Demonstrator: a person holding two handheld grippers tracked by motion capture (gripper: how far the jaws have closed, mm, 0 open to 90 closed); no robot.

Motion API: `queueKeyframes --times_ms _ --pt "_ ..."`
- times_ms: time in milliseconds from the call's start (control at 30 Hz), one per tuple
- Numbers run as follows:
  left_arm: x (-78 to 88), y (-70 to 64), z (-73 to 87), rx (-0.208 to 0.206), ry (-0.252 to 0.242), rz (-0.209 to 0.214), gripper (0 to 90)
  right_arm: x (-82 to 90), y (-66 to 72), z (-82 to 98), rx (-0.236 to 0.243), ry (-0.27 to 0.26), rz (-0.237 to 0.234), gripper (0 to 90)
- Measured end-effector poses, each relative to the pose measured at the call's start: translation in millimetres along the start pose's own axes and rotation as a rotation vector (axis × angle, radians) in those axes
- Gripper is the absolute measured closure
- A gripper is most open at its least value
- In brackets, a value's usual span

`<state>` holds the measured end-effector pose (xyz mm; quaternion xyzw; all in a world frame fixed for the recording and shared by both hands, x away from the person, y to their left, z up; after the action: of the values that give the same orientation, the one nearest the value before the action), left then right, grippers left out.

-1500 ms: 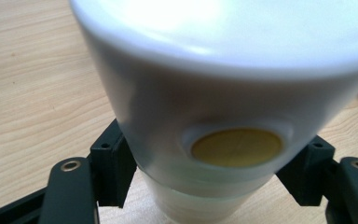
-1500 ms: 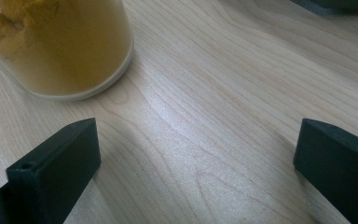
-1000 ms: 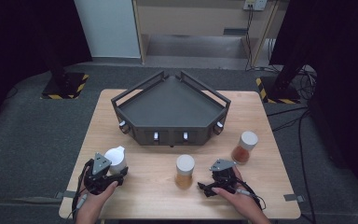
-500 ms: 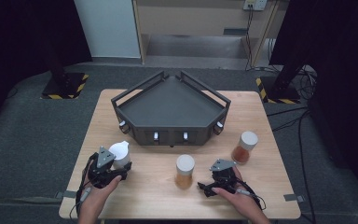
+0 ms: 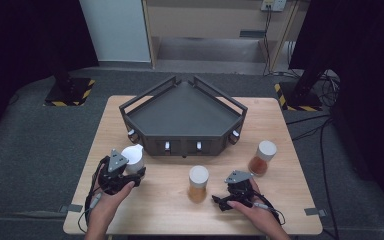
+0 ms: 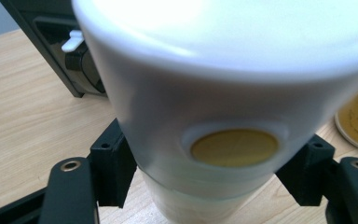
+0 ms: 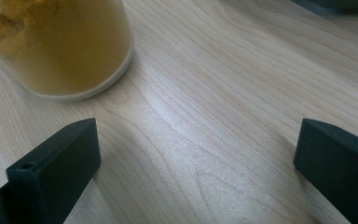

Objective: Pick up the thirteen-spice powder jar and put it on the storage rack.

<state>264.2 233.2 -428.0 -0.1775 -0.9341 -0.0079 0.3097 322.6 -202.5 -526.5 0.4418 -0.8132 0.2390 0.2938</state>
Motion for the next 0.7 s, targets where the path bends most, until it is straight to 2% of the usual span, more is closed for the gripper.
queueKeyframes --times_ms 700 --pt "4.7 -8.8 -23.4 -0.025 -0.014 0.014 29.2 0.0 0.0 0.0 0.000 0.000 0.000 0.6"
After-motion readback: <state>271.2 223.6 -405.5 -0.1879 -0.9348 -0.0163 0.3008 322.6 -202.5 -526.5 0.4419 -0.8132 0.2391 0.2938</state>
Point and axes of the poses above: each handheld gripper's, and its own axes: x roughly backward along the jaws, z roughly out of its underside, y roughly to its left, the point moved 9 cm from there along -x, roughly forward along the jaws, and after that the axes turned 11 degrees about x, right-handed, at the moved point
